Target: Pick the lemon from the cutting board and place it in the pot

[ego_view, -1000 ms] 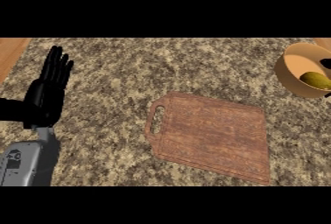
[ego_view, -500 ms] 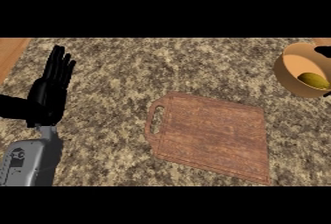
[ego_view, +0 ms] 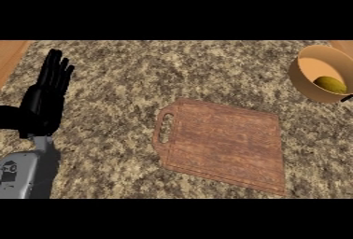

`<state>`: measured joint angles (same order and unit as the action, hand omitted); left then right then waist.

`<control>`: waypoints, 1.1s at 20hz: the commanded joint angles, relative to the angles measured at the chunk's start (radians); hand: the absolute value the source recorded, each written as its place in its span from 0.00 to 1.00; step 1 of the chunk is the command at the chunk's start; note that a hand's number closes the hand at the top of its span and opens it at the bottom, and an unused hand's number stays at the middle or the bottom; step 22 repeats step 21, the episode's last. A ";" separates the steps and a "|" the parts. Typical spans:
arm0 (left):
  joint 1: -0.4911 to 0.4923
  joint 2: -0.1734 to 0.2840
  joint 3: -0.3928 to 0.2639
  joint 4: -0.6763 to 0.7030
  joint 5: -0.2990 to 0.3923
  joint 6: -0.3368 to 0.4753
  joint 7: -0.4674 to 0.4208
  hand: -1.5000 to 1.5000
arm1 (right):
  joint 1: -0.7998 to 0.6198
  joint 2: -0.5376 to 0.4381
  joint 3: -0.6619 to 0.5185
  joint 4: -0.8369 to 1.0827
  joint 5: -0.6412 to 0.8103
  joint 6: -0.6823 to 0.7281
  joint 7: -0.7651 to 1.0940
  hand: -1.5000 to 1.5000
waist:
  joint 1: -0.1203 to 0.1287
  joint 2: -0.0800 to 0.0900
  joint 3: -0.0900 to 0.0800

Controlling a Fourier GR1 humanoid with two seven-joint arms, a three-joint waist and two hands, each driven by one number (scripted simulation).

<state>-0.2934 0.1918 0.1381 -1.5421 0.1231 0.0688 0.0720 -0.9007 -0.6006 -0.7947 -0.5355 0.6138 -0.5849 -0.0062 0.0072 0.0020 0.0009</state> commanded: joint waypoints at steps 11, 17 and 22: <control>0.024 -0.011 -0.007 -0.078 -0.009 0.026 0.066 0.50 | 0.366 -0.053 -0.126 -0.300 -0.324 0.186 -0.140 0.00 | -0.013 -0.004 0.000; 0.080 -0.008 -0.002 -0.087 -0.006 -0.007 0.004 0.50 | 0.579 -0.027 -0.143 -0.561 -0.416 0.302 -0.041 0.00 | -0.019 -0.007 -0.002; 0.033 -0.050 -0.041 -0.029 -0.061 0.040 -0.008 0.50 | 0.626 -0.041 -0.157 -0.502 -0.466 0.273 -0.106 0.00 | -0.013 -0.002 -0.001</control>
